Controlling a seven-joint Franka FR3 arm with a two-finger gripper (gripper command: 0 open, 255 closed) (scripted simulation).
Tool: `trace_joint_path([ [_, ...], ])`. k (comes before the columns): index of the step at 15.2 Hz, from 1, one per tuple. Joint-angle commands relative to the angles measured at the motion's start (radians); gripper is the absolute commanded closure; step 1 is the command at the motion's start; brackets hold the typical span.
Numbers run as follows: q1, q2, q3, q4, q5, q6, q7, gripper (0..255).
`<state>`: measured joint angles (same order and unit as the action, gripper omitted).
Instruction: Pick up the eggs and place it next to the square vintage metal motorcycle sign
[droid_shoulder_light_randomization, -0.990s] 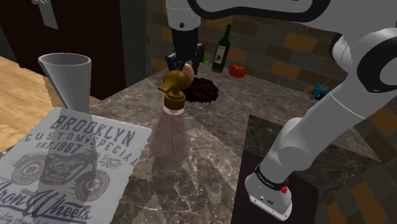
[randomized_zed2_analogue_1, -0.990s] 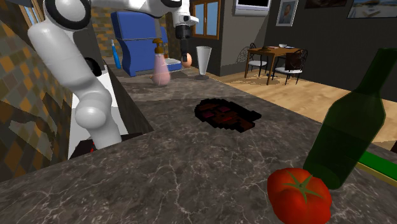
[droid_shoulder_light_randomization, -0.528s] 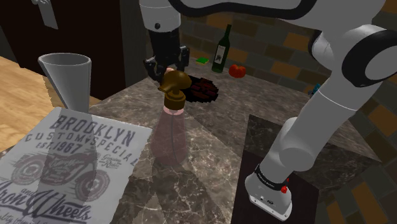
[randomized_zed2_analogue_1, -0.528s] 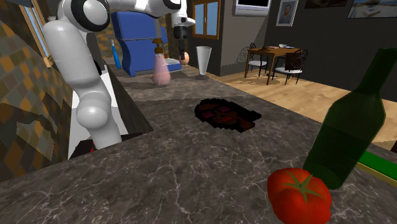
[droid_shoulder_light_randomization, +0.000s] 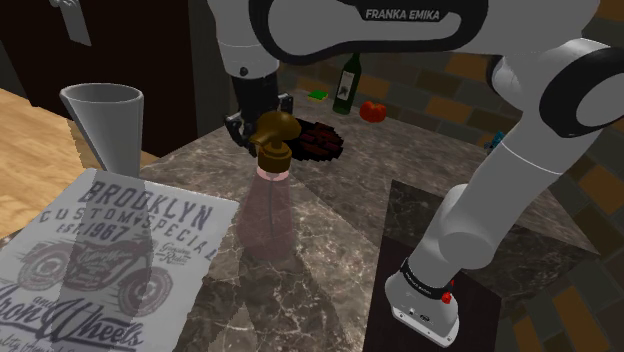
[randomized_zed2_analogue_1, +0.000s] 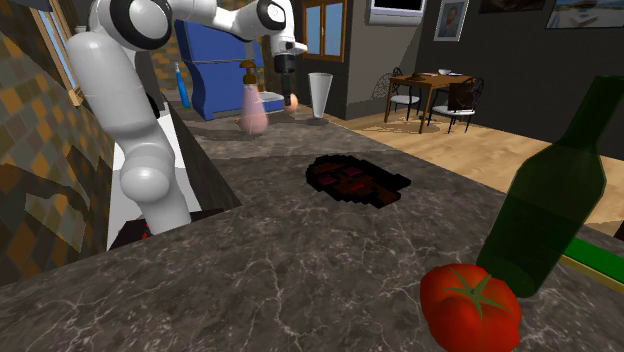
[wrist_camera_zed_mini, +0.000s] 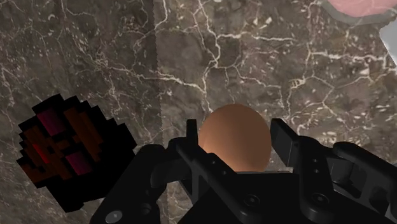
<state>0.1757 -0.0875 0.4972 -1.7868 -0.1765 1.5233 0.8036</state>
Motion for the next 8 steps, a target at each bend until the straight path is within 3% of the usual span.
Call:
trace_joint_path([
  [1, 0.0, -0.003, 0.0, -0.029, 0.001, 0.027, 0.004, 255],
  [8, 0.001, -0.003, 0.0, -0.122, 0.001, 0.119, 0.021, 255],
])
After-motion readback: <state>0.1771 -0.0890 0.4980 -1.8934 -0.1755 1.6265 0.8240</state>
